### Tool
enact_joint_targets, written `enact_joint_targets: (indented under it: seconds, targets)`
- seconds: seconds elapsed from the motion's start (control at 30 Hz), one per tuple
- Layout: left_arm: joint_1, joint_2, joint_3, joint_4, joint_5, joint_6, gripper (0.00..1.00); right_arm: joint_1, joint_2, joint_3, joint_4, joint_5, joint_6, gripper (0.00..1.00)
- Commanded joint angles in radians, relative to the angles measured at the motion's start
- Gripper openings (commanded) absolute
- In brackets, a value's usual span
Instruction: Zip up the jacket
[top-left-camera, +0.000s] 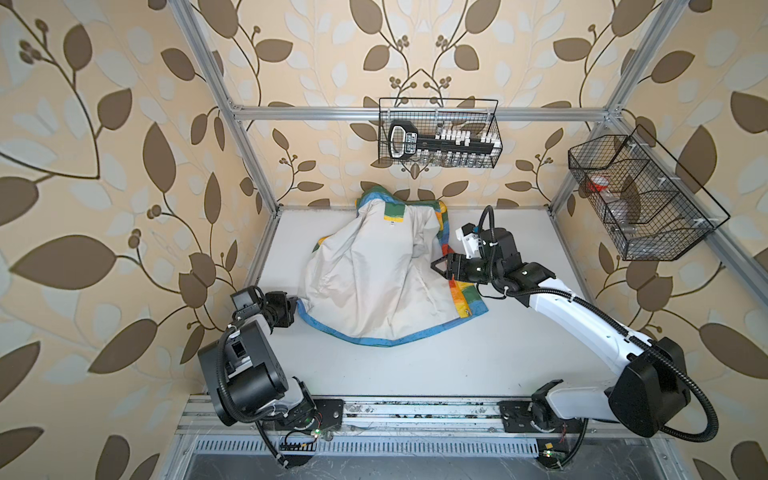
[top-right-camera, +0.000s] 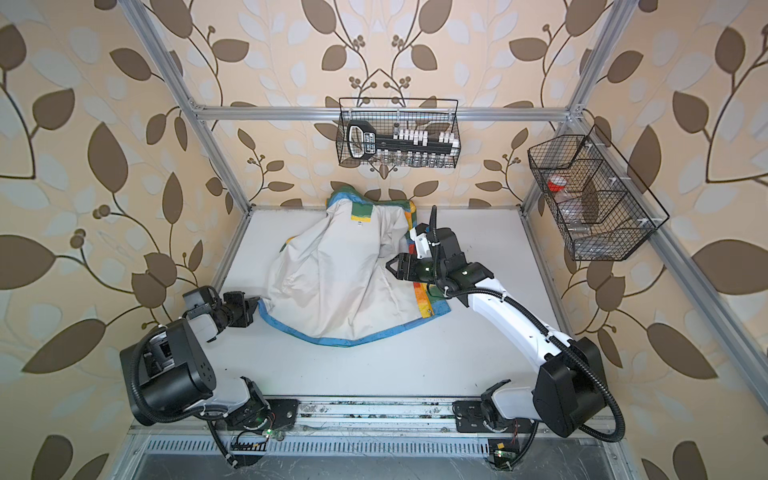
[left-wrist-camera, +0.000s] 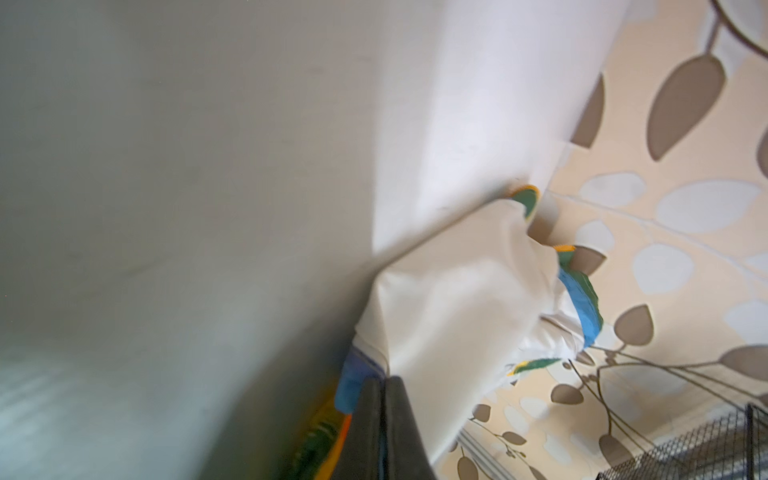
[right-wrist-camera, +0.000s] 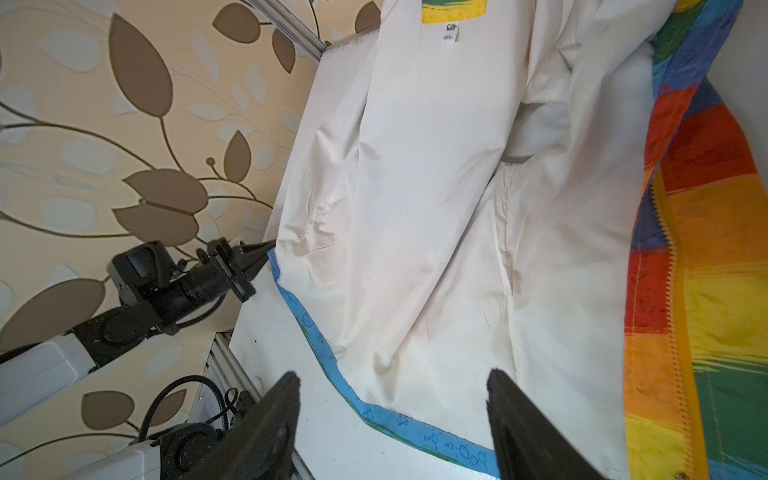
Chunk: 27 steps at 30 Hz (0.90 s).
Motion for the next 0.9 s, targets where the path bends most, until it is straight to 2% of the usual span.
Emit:
enact_joint_targets:
  seconds: [0.0, 0.1, 0.23, 0.3, 0.37, 0.5, 0.63, 0.67, 0.73, 0.87]
  targets:
    - [-0.153, -0.125, 0.240, -0.124, 0.006, 0.194, 0.00, -0.003, 0.016, -0.041, 0.017, -0.031, 0.013, 0.70]
    - [-0.418, -0.114, 0.453, -0.275, -0.052, 0.371, 0.00, -0.013, 0.011, -0.069, 0.019, -0.037, 0.012, 0.70]
    - [-0.797, 0.039, 0.719, -0.568, -0.138, 0.628, 0.00, -0.087, -0.010, -0.148, 0.049, -0.099, 0.034, 0.69]
    - [-0.942, 0.145, 0.791, -0.709, -0.198, 0.705, 0.00, -0.137, -0.030, -0.190, 0.052, -0.119, 0.038, 0.69]
    - [-1.044, 0.203, 0.779, -0.752, -0.210, 0.718, 0.00, -0.186, -0.048, -0.224, 0.054, -0.142, 0.036, 0.69]
    - [-1.128, 0.224, 0.680, -0.772, -0.262, 0.715, 0.00, -0.233, -0.067, -0.236, 0.020, -0.148, 0.007, 0.69]
    - [-1.161, 0.269, 0.690, -0.927, -0.299, 0.770, 0.03, -0.240, -0.056, -0.222, 0.000, -0.153, -0.010, 0.68]
    - [-1.170, 0.267, 0.689, -0.948, -0.324, 0.773, 0.10, -0.240, -0.052, -0.218, -0.001, -0.155, -0.009, 0.68]
    - [-1.175, 0.238, 0.669, -0.949, -0.348, 0.761, 0.46, -0.239, -0.047, -0.206, -0.001, -0.149, -0.004, 0.68]
    - [-1.175, 0.116, 0.620, -0.884, -0.365, 0.720, 0.71, -0.189, -0.038, -0.173, -0.017, -0.115, -0.021, 0.71]
